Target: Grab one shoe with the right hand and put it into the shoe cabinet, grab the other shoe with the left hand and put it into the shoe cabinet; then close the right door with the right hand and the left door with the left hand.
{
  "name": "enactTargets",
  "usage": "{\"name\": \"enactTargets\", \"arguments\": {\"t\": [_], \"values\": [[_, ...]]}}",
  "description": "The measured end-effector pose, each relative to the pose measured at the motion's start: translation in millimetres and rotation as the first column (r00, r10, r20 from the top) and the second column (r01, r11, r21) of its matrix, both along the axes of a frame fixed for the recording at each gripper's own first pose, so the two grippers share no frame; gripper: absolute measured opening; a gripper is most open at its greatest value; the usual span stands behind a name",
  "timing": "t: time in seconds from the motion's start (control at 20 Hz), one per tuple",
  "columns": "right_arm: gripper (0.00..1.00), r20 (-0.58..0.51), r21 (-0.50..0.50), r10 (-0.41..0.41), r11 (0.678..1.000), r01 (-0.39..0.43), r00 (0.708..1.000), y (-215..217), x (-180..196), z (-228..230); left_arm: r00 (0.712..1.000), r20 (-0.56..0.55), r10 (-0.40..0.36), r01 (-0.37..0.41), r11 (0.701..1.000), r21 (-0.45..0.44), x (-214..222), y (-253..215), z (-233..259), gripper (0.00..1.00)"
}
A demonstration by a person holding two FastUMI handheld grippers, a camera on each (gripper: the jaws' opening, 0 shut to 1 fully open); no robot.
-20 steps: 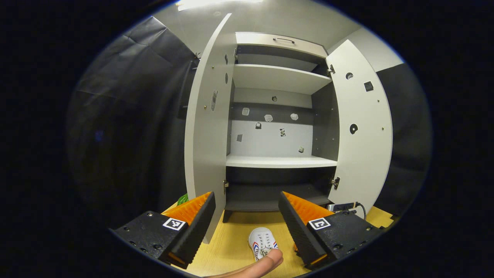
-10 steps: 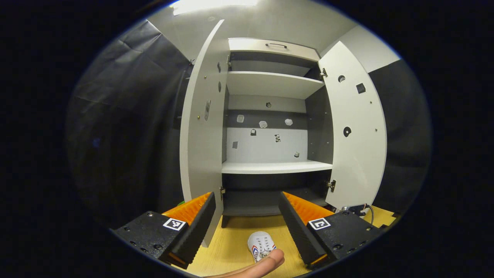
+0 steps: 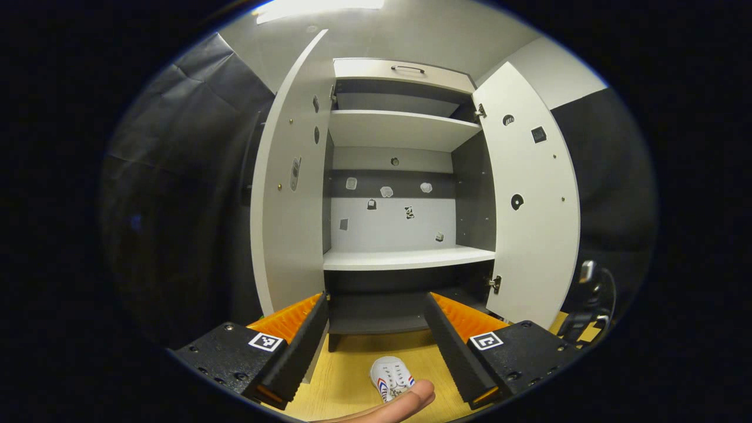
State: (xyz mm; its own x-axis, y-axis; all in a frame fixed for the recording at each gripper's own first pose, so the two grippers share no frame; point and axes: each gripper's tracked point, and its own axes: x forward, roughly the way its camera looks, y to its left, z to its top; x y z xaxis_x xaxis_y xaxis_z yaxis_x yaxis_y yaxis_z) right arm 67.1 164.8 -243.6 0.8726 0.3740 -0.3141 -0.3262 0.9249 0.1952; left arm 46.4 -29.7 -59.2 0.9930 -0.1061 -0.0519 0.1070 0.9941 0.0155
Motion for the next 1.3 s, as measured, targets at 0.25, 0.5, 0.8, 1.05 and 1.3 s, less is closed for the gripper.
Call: {"name": "enactTargets", "arguments": {"t": [0.25,0.5,0.8,1.05,1.3], "values": [[0.00,0.135,-0.020,0.031,0.999,-0.029,0.990,9.5,15.7,105.2,0.999,-0.026,-0.021,0.020,1.000,-0.017,18.0,-8.0,-10.2,1.00],[0.00,0.261,-0.139,0.039,0.990,-0.002,0.965,4.8,57.2,185.4,0.996,-0.080,-0.043,0.040,0.998,-0.039,29.3,-17.1,-28.4,1.00],[0.00,0.311,-0.191,0.047,0.981,0.014,0.949,18.6,159.7,239.9,0.993,-0.098,-0.064,0.057,0.996,-0.071,42.7,-27.3,-46.7,1.00],[0.00,0.254,-0.179,0.078,0.983,-0.033,0.964,56.4,250.4,215.9,0.993,-0.106,-0.054,0.047,0.997,-0.062,52.7,-24.9,-57.8,1.00],[0.01,0.155,-0.240,0.143,0.965,-0.103,0.978,93.2,324.7,154.9,0.990,-0.133,-0.043,0.036,0.998,-0.058,58.4,-14.8,-78.0,1.00]]}}
